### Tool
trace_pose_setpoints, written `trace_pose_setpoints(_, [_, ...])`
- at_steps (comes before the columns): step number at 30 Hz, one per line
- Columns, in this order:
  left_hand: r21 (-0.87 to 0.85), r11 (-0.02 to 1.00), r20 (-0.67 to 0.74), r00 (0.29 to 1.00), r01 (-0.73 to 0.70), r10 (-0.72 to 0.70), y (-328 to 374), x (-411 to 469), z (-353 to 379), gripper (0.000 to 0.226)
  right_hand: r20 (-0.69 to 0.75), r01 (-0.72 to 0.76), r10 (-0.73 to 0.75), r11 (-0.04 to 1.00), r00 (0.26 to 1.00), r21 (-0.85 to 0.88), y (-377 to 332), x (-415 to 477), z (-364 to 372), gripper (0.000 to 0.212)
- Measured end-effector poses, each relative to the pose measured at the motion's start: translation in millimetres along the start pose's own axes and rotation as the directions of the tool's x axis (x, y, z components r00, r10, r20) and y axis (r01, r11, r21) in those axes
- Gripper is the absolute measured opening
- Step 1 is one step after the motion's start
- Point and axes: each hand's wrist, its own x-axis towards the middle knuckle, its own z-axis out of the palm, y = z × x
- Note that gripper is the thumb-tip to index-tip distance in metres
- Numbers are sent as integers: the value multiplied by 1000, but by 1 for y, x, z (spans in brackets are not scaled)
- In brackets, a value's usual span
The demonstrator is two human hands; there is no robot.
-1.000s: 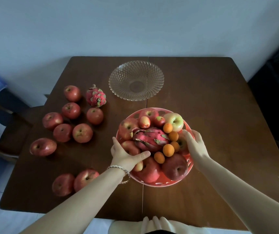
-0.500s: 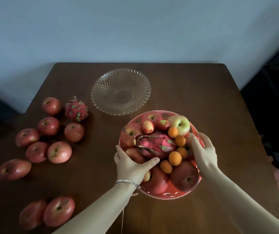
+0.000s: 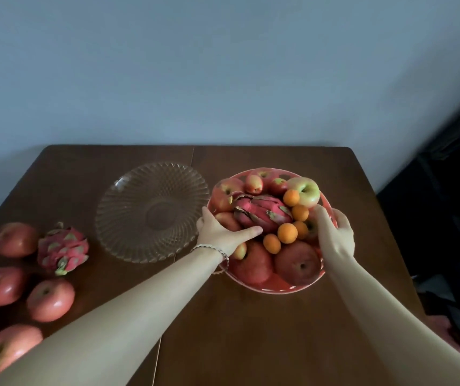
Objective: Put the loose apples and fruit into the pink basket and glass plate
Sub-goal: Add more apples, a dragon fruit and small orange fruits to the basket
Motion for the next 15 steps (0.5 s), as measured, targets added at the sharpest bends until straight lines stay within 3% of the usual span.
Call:
trace_pose_setpoints(9, [78,997,9,1000,-16,16,22,41,-2,120,25,-10,10,999,1000,34,-6,39,19,51])
trace_pose_setpoints(12, [155,981,77,991,-117,106,19,31,-12,105,52,-3,2,1000,999,19,-5,38,17,51])
trace_pose_setpoints(15, [297,936,96,982,-187,166,19,13,-23,76,67,-20,20,1000,998,8,-2,34,14,53])
